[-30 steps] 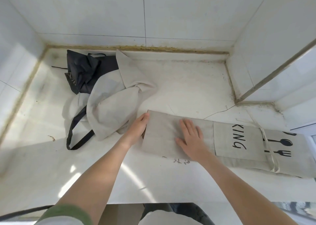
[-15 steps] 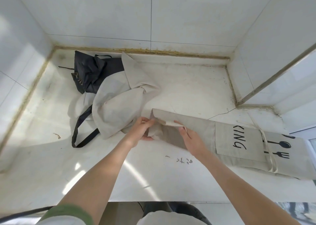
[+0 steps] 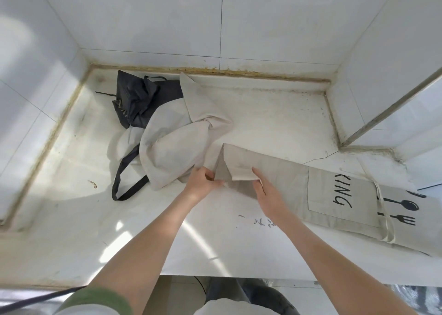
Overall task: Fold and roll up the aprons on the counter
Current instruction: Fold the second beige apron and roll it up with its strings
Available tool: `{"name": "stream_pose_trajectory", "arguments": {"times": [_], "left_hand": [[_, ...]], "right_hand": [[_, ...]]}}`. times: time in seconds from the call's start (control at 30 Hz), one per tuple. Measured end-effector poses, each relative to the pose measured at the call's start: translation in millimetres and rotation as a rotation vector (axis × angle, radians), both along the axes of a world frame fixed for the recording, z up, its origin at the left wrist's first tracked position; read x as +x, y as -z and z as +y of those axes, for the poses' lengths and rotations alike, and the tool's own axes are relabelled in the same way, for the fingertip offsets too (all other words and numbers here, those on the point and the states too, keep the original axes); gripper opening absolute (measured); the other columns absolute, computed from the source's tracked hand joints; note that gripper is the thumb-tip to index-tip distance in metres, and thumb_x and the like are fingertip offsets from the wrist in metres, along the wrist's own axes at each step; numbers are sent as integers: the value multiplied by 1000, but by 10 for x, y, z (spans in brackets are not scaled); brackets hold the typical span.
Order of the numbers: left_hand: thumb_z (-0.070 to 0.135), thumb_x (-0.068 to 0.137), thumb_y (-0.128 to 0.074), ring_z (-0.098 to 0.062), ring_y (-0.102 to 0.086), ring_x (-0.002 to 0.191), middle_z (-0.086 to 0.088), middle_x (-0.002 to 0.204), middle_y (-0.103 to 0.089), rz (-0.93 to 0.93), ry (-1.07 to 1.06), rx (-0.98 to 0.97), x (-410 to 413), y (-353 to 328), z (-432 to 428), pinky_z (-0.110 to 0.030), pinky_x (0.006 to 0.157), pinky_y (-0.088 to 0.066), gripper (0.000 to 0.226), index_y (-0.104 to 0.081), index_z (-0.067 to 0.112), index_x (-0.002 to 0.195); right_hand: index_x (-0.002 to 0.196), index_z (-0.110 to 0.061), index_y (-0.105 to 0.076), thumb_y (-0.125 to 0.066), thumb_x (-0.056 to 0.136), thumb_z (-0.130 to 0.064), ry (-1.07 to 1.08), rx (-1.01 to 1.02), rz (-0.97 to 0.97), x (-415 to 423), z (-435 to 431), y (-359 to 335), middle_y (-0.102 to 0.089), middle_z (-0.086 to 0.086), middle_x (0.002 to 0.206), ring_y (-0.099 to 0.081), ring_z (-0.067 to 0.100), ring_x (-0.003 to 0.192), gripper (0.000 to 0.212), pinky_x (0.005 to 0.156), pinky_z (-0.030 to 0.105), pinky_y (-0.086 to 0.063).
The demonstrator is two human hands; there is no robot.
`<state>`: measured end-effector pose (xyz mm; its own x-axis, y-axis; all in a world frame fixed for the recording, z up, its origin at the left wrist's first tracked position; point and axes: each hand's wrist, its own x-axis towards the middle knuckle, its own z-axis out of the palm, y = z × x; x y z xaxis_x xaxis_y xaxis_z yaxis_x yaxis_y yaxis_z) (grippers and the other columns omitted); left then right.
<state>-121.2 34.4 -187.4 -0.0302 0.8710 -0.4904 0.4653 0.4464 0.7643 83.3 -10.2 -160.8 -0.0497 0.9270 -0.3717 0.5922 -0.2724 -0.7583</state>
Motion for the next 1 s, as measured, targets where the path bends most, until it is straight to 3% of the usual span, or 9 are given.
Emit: {"name": "stream_pose_trajectory", "arguments": {"times": [0.03,0.1,0.33,0.47,0.53,0.7,0.83,0.93,1.0], "left_hand": [[28,74,-79,-21,-54,94,-12,112,-52,29,11,6,-14,4,-10,-25,75,-39,27,-60,11,81],[23,81,-74,-16,-47,94,-11,112,-46,70,33,29,-11,9,-21,-20,75,-34,18,-62,10,81],[13,92,-60,-14,-43,77,2,82,-46,-138,73,-6,-143,-109,-12,-22,61,-32,22,-50,19,74],[9,91,-57,-16,-48,61,0,62,-49,-193,232,-262,-219,-236,-17,-24,58,-35,28,-46,16,66],[21,94,-52,-19,-58,64,-6,69,-60,-243,252,-432,-210,-324,-18,-25,63,-44,23,-58,12,74],[71,91,-22,-26,-67,76,-16,84,-70,-99,257,-609,-218,-342,-5,-32,79,-53,79,-67,6,96],[68,92,-31,-22,-65,70,-11,83,-69,-14,206,-517,-202,-328,-50,-30,75,-51,67,-66,11,89],[41,93,-55,-21,-60,73,-4,81,-63,28,158,-277,-149,-263,-39,-29,71,-46,26,-62,17,85],[27,90,-61,-24,-60,86,-3,85,-62,215,174,-79,-139,-197,-15,-31,73,-42,15,-57,15,83]], "right_hand": [[149,-25,-28,-29,104,-28,-33,-8,-13,-13,7,18,-42,-9,143,-34,9,136,45,108,21,-22],[148,-20,-29,-29,105,-23,-88,2,-63,-33,18,24,-28,-4,153,-17,11,144,43,111,19,-9],[151,-21,-22,-43,101,-34,-222,-14,-297,25,69,185,-20,-7,158,-9,10,147,56,117,23,-5],[153,-24,-13,-44,98,-28,-304,-12,-418,41,49,199,-16,-6,159,-9,10,146,63,119,25,-7],[153,-24,-4,-40,97,-22,-369,15,-509,-29,8,173,-15,-4,159,-9,12,146,67,118,28,-5],[152,-34,-1,-23,103,-36,-253,88,-405,-264,-107,122,-13,-4,160,-7,14,147,54,118,34,-18],[151,-30,10,-33,100,-30,-553,201,-630,-271,-191,230,1,-3,161,4,16,148,67,119,38,-3],[150,-33,13,-33,100,-35,-724,153,-629,-264,-232,318,15,-6,159,18,13,146,67,118,42,10],[150,-37,10,-34,100,-43,-781,133,-557,-234,-217,318,18,-10,158,22,9,144,67,116,40,15]]}}
